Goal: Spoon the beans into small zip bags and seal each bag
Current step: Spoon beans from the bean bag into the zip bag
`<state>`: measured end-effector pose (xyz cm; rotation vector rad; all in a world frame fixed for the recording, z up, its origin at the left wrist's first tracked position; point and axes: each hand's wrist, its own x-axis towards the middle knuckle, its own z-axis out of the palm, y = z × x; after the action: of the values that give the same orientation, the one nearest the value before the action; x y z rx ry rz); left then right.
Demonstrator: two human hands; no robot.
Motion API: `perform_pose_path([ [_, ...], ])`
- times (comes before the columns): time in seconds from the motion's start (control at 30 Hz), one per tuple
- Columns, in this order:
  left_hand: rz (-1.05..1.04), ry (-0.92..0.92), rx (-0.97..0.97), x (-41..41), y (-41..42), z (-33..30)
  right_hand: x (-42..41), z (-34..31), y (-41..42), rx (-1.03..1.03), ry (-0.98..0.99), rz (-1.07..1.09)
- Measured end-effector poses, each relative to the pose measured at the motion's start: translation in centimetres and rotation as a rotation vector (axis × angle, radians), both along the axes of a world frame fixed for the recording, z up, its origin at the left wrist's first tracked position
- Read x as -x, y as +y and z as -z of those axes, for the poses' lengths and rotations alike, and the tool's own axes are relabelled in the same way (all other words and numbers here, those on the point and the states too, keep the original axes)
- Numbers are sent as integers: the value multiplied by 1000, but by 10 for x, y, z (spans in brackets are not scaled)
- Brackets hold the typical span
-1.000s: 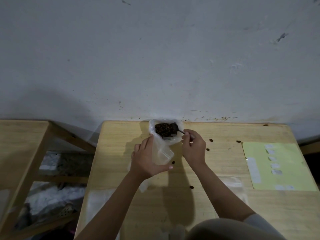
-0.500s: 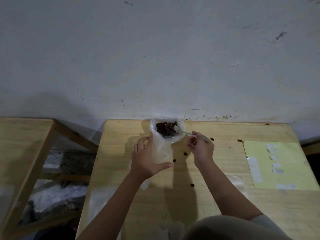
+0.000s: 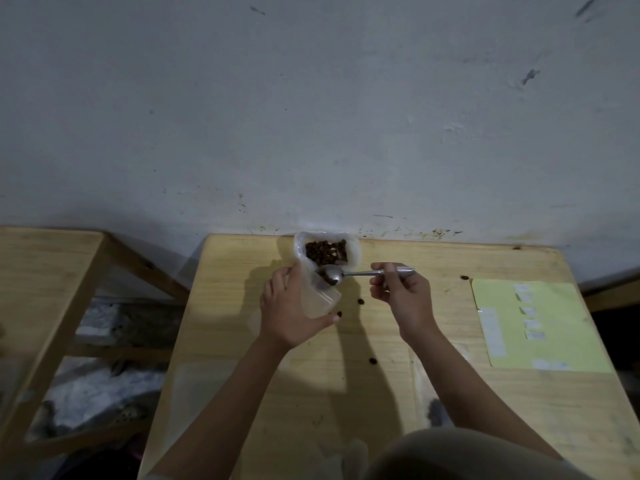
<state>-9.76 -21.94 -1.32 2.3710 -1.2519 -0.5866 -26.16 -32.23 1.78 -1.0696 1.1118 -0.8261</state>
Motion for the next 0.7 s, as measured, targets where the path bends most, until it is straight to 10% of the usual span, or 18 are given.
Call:
perform_pose_path([
  [0.47, -39, 48, 2, -3, -3, 6, -34, 32, -23, 150, 324, 29],
  [0.7, 4, 43, -38, -6, -12, 9, -53, 44, -23, -215, 198, 129],
])
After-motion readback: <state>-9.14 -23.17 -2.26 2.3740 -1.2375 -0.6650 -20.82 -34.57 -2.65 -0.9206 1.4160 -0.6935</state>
